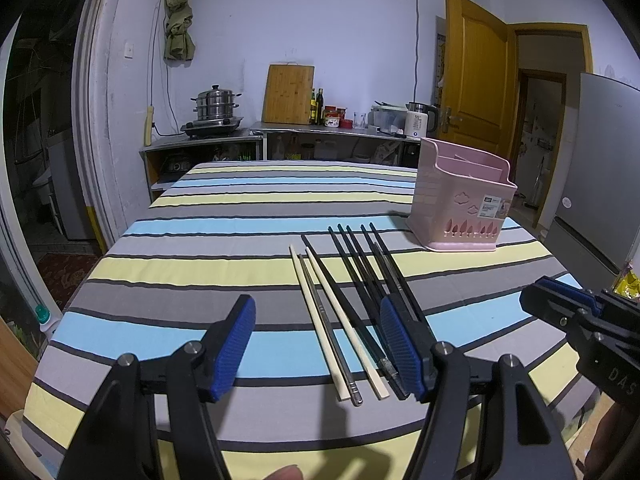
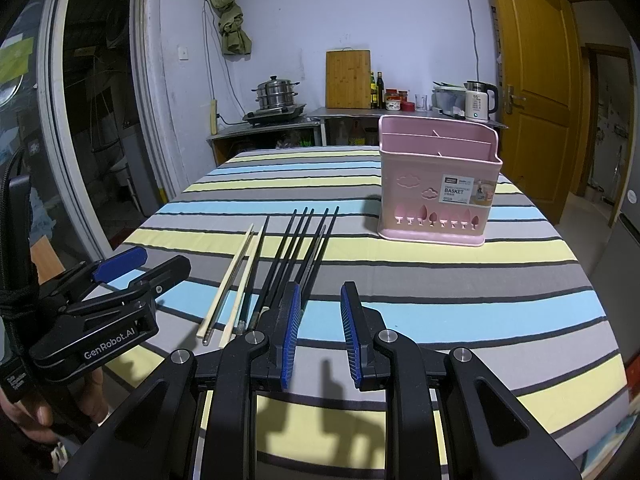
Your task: Organize utensils
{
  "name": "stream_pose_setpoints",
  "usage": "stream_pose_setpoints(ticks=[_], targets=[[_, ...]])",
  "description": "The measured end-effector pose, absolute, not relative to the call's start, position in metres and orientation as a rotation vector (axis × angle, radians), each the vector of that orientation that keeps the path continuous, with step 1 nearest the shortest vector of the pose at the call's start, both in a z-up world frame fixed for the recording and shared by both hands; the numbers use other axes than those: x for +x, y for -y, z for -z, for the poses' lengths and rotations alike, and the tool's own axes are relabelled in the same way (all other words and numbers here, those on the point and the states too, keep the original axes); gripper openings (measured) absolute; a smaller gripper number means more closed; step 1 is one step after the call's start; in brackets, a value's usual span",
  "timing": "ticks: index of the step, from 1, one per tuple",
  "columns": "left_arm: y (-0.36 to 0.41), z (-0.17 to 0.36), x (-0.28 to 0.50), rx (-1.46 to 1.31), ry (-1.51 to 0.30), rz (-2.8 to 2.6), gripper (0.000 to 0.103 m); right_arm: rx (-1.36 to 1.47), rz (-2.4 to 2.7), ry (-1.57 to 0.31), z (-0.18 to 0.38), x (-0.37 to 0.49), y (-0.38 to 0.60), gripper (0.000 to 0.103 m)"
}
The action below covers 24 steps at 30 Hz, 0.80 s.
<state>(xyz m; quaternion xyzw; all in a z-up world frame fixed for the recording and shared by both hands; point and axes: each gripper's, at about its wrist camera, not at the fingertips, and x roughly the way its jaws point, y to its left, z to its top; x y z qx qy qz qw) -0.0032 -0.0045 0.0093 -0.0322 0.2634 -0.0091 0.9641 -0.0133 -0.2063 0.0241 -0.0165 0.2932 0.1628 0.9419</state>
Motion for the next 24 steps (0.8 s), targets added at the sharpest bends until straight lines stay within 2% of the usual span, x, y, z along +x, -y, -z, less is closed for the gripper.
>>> stream_pose_setpoints(ticks=[24], targets=[[0.0082, -0.0086, -0.0036, -0.066, -0.538, 0.023, 0.068, -0.032, -0.331, -0.600, -0.0242, -0.0141, 0.2062, 0.022]])
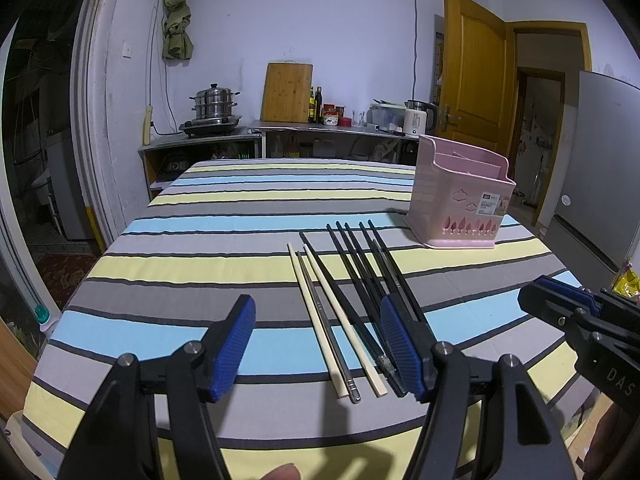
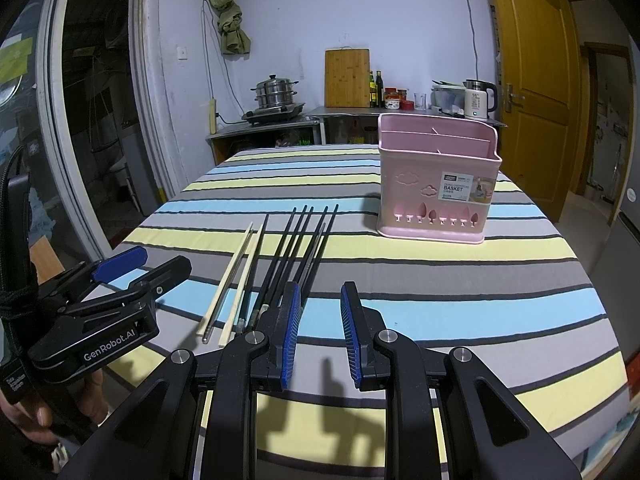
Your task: Organize utensils
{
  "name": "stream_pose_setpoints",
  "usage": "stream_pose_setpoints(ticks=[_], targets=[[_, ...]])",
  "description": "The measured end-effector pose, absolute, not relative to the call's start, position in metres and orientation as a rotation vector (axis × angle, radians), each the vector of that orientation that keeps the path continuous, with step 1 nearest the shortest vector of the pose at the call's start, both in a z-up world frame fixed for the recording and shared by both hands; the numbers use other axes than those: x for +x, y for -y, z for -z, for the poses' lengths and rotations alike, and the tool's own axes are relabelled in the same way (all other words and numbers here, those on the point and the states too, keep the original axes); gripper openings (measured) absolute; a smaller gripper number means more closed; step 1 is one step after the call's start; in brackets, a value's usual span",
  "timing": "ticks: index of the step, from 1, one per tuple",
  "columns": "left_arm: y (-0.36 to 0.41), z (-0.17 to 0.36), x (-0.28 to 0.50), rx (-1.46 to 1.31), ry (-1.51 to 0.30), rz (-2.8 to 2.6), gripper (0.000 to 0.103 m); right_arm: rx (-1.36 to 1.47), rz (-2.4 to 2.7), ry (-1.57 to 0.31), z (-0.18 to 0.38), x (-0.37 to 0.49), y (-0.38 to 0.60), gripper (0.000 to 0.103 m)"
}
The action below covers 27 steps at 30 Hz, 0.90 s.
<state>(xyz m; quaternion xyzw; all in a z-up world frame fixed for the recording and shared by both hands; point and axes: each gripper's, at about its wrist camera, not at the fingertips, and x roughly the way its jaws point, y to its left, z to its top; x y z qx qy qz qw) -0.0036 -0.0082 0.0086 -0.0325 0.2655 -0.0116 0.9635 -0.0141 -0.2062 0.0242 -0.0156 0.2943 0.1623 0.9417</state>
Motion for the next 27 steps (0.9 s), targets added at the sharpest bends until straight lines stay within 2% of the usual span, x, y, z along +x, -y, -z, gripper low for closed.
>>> stream_pose_setpoints(ticks=[14, 20, 23, 27], targets=[[0.006, -0.002, 0.007, -0.058, -0.575, 0.038, 0.068, -0.030, -0.328, -0.607, -0.022, -0.010, 0.207, 0.022], [-0.004, 0.003, 0.034, -0.104, -0.660, 0.061, 0.067, 0.001, -0.348, -0.632, -0.019, 0.009, 0.210, 0.022], [-0.008, 0.005, 0.050, -0.114, -0.704, 0.076, 0.062, 0.005, -0.357, -0.650, -0.017, 0.022, 0.207, 0.022], [-0.013, 0.007, 0.076, -0.154, -0.761, 0.102, 0.060, 0.011, -0.366, -0.670, -0.013, 0.038, 0.203, 0.022]])
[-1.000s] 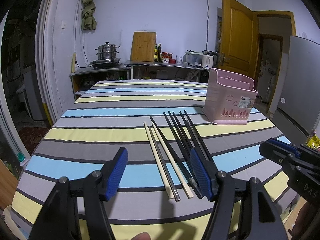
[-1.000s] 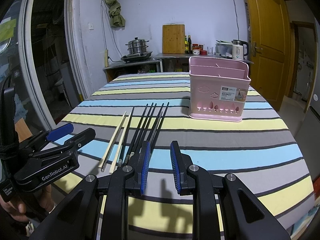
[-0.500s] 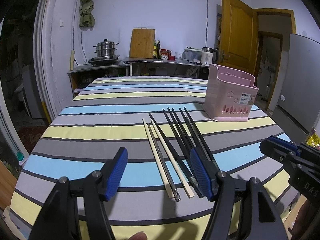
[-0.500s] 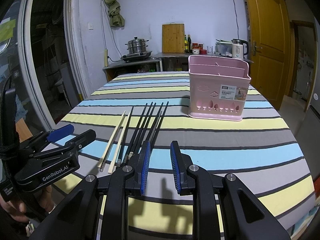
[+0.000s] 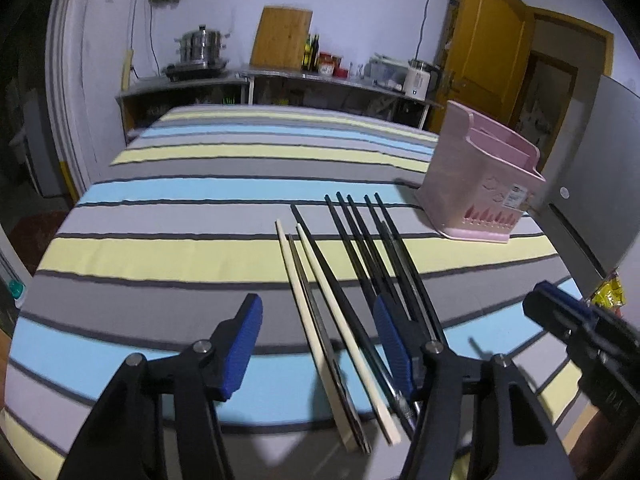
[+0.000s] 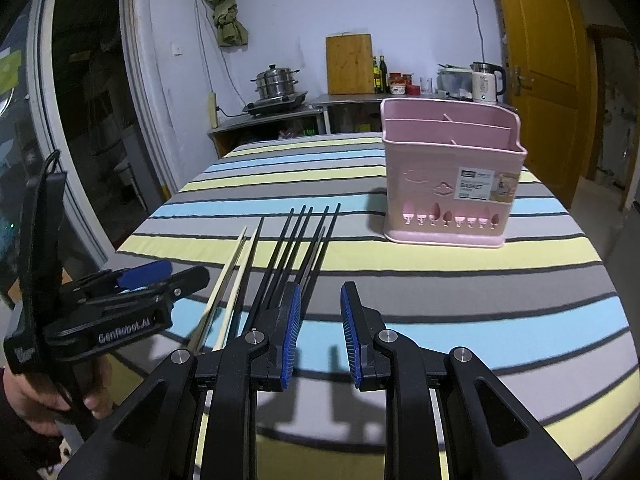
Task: Organize utensils
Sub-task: 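Close the left gripper on a black chopstick while the right gripper grasps another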
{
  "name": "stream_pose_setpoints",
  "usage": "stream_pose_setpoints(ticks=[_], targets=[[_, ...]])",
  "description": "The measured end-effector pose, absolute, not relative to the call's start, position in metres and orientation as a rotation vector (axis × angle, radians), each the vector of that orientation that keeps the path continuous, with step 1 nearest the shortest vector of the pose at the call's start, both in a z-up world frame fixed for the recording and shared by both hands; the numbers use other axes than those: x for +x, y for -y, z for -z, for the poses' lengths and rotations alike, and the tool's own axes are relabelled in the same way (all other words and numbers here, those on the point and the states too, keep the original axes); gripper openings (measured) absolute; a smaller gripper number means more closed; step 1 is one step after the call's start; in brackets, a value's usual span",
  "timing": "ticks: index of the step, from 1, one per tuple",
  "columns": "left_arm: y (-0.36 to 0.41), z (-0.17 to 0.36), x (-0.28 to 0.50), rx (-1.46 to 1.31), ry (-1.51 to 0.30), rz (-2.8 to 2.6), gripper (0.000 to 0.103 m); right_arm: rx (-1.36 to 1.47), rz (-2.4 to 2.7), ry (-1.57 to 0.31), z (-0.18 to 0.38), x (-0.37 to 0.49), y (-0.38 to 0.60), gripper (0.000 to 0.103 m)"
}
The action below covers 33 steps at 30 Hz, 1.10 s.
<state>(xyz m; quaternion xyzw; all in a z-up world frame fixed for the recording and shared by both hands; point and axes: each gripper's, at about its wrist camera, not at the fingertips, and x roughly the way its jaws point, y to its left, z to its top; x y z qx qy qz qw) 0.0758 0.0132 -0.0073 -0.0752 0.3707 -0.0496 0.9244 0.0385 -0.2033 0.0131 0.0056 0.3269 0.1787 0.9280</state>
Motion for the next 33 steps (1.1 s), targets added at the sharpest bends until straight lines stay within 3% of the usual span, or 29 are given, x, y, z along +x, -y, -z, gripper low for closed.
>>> stream_pose_setpoints(ticks=[8, 16, 28, 33], targets=[[-0.023, 0.012, 0.139, -0.204, -0.856, 0.157, 0.043, 0.052, -0.374, -0.750, 0.003, 0.086, 0.196, 0.022], [-0.020, 0.032, 0.195, -0.227, -0.943, 0.173, 0.034, 0.055, -0.379, -0.830, 0.022, 0.122, 0.181, 0.022], [-0.016, 0.031, 0.203, -0.181, -0.944, 0.219, 0.022, 0.097, -0.387, -0.897, 0.039, 0.145, 0.183, 0.022], [-0.022, 0.031, 0.202, -0.192, -0.946, 0.208, 0.022, 0.072, -0.383, -0.920, 0.042, 0.154, 0.173, 0.022]])
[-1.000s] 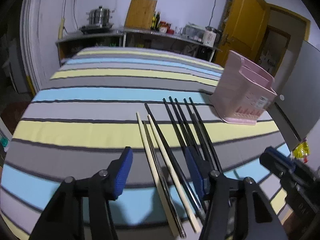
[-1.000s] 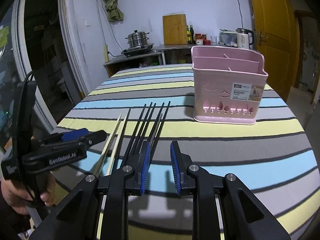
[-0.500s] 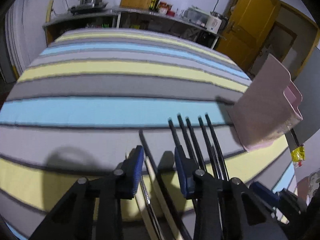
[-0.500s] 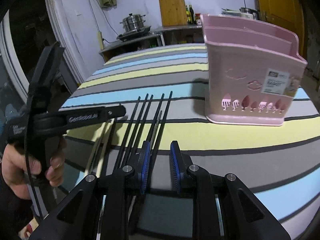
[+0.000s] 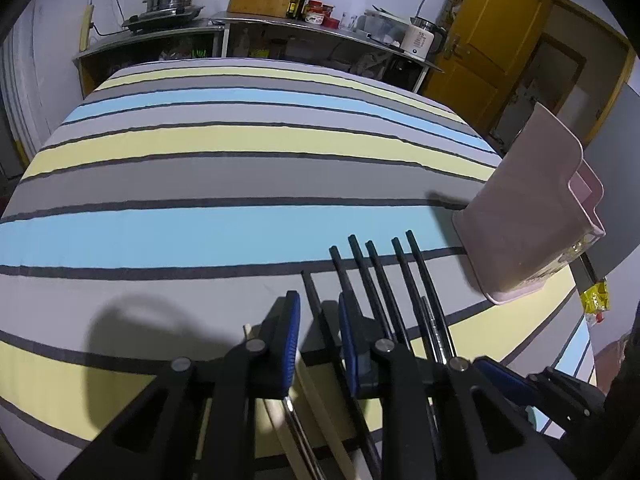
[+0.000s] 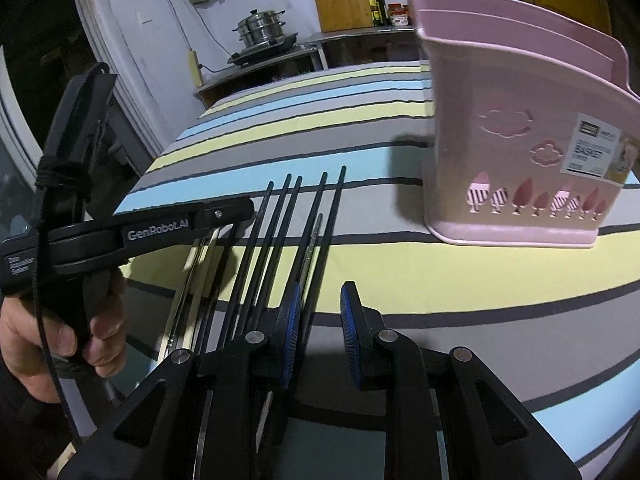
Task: Organize utensils
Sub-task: 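Close the left gripper on a black chopstick while the right gripper grasps another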
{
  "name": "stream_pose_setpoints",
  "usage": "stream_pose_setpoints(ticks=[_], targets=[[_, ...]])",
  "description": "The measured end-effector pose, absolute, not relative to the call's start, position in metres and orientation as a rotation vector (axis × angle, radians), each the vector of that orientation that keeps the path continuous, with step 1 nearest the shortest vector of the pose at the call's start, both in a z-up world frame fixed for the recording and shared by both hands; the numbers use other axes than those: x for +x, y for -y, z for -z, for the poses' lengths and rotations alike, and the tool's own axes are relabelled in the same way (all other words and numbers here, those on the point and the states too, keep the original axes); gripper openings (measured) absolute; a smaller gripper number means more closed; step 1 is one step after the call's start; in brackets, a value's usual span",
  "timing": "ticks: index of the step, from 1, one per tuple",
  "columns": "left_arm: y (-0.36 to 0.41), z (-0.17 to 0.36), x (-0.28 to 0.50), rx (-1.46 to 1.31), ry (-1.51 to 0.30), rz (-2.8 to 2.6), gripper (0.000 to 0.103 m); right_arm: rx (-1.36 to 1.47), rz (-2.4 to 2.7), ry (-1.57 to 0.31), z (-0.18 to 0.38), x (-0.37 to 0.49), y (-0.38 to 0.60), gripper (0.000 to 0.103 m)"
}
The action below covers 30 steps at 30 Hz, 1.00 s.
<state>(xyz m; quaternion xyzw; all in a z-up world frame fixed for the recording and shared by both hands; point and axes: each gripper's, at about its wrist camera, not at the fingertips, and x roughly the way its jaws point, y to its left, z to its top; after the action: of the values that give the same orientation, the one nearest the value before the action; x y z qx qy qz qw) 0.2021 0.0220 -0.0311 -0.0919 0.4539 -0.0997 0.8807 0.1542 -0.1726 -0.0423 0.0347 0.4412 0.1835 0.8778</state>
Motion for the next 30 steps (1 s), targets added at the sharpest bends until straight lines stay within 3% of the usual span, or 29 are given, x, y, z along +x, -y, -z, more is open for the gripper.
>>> stream_pose_setpoints(ticks=[27, 29, 30], targets=[[-0.002, 0.030, 0.202, -0.063, -0.948, 0.191, 0.013, -0.079, -0.253, -0.944, 0.043, 0.184, 0.142, 0.021], [-0.002, 0.031, 0.200, -0.057, -0.942, 0.165, 0.009, -0.083, -0.237, -0.941, 0.043, 0.186, 0.142, 0.010], [-0.003, 0.031, 0.201, -0.068, -0.947, 0.162, 0.009, -0.070, -0.243, -0.944, 0.043, 0.187, 0.143, 0.009]])
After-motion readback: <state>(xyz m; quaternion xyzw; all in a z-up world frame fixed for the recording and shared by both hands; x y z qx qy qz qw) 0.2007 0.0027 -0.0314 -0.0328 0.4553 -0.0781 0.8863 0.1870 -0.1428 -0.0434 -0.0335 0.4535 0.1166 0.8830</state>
